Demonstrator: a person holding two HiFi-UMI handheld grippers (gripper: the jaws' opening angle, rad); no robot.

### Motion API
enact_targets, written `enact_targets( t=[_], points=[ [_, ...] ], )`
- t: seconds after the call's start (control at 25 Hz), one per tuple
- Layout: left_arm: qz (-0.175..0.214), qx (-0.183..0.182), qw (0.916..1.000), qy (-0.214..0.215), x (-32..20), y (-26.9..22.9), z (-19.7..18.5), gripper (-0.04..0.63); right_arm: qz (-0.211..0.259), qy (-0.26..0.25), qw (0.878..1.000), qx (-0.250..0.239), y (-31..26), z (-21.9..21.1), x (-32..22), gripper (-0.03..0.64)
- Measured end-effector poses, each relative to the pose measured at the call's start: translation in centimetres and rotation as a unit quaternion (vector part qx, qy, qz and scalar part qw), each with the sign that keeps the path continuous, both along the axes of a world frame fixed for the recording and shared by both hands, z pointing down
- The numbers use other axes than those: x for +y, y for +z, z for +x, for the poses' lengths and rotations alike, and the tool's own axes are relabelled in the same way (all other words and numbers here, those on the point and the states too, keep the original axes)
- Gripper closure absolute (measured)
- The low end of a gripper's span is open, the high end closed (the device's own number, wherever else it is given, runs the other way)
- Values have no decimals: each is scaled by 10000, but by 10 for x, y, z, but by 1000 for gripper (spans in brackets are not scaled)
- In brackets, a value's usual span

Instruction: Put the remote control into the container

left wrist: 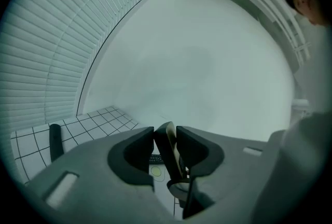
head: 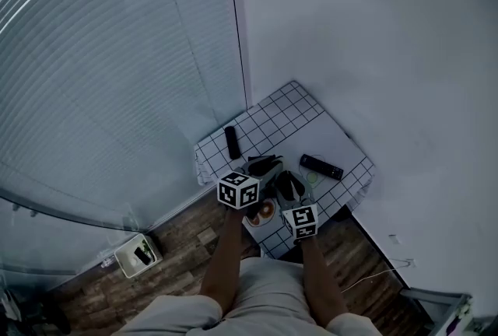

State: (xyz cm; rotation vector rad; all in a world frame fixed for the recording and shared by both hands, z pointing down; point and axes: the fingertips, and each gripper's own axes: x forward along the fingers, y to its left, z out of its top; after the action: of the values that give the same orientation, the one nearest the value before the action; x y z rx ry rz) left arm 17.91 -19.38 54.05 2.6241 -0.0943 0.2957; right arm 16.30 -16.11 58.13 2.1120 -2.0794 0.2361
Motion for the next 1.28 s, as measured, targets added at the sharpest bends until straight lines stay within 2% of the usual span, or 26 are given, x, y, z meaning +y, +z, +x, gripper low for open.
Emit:
enact_targets(
  t=[0.12, 0.36, 0.56, 0.72, 0.84, 0.96, 1.04, 1.16, 1.28],
  points=[
    [66, 1, 10000, -24, -1, -3, 1, 467, -105, 45, 9999, 51, 3, 2, -2, 397],
    [333, 1, 9994, 85, -2, -10, 7, 494, -196, 471, 9987, 70, 10, 9, -16, 399],
    [745, 156, 9971, 76, -19, -18, 2, 499, -395, 432, 9982, 130, 14, 8, -26, 408],
    [746, 299, 9965, -207, -56, -26, -10, 500, -464, 527, 9974, -168, 22, 22, -14, 408],
    [1024, 225, 9939, -356, -79, -21, -12, 500, -530, 878, 9938, -437, 32, 46, -1, 423],
    [1241, 395, 9905, -448, -92, -20, -13, 500, -601, 1109, 9903, -576, 39, 60, 12, 426],
    [1400, 428, 9887, -333, -92, -17, -9, 500, -648, 1171, 9893, -587, 42, 66, 18, 426],
    [1348, 412, 9899, -124, -88, 0, -4, 500, -705, 1232, 9882, -575, 46, 72, 24, 428],
    [1356, 246, 9905, -21, -82, 20, -7, 500, -734, 1217, 9884, -528, 46, 75, 26, 430]
  ],
)
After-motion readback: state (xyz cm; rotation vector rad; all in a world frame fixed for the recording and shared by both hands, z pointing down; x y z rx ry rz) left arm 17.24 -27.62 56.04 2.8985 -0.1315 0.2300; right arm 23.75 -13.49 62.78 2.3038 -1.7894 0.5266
